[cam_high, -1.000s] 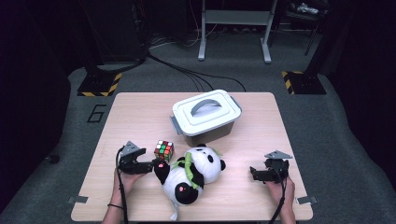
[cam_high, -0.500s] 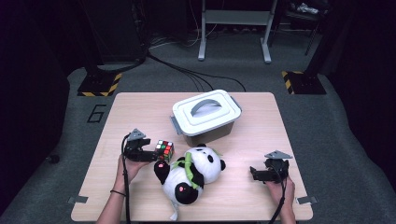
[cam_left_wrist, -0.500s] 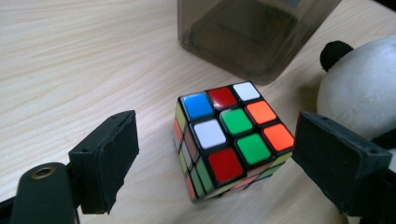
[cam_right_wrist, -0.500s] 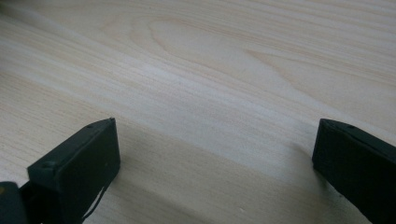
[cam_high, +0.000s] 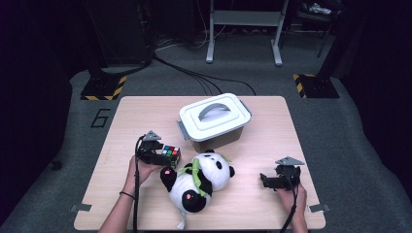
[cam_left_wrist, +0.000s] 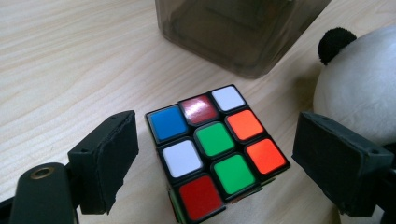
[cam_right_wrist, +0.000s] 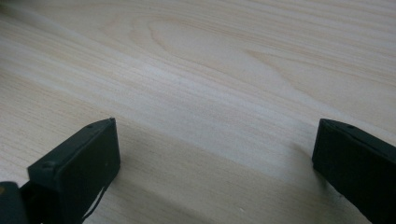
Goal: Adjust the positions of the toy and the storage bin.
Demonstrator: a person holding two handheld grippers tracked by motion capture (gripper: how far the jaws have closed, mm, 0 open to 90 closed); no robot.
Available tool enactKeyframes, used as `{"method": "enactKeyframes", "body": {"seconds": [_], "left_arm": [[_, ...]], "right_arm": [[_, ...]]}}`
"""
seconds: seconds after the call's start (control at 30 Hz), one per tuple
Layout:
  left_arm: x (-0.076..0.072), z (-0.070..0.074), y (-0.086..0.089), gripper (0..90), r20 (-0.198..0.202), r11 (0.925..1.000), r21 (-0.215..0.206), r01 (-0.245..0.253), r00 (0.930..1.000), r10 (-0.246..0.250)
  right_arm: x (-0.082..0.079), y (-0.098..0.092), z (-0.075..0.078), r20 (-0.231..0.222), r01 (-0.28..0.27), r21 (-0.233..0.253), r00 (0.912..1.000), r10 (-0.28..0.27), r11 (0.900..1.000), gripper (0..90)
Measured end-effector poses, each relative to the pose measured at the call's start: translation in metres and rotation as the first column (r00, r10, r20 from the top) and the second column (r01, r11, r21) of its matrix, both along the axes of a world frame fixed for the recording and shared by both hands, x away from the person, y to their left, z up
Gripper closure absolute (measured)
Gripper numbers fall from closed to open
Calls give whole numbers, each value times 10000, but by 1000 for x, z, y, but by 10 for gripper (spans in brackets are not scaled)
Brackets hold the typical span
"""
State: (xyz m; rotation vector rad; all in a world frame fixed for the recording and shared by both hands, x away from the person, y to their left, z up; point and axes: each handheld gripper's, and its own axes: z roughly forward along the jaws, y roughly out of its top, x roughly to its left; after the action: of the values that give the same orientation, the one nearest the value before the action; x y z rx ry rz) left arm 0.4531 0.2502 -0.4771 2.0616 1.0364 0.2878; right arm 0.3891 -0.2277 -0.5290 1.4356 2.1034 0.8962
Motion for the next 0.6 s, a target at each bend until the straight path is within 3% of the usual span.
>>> {"method": "enactKeyframes", "body": {"seconds": [0.07, 0.23, 0.37, 0.6], "left_arm": [[2, -2, -1, 164, -113, 9997, 206, 112, 9999, -110], [2, -9, -1, 220, -283, 9993, 271, 244, 9993, -236], [-1, -12, 5, 295, -108, 9996, 272, 119, 9999, -116], [-1, -13, 4, 302, 92, 9992, 374, 146, 9998, -150]], "right_arm": [[0, 0, 0, 2, 3, -4, 10000, -3, 10000, 2], [0, 0, 0, 3, 2, -3, 10000, -2, 10000, 2], [0, 0, 0, 3, 2, -3, 10000, -2, 10000, 3], [0, 0, 0, 5, 4, -2, 10000, -4, 10000, 3]]}}
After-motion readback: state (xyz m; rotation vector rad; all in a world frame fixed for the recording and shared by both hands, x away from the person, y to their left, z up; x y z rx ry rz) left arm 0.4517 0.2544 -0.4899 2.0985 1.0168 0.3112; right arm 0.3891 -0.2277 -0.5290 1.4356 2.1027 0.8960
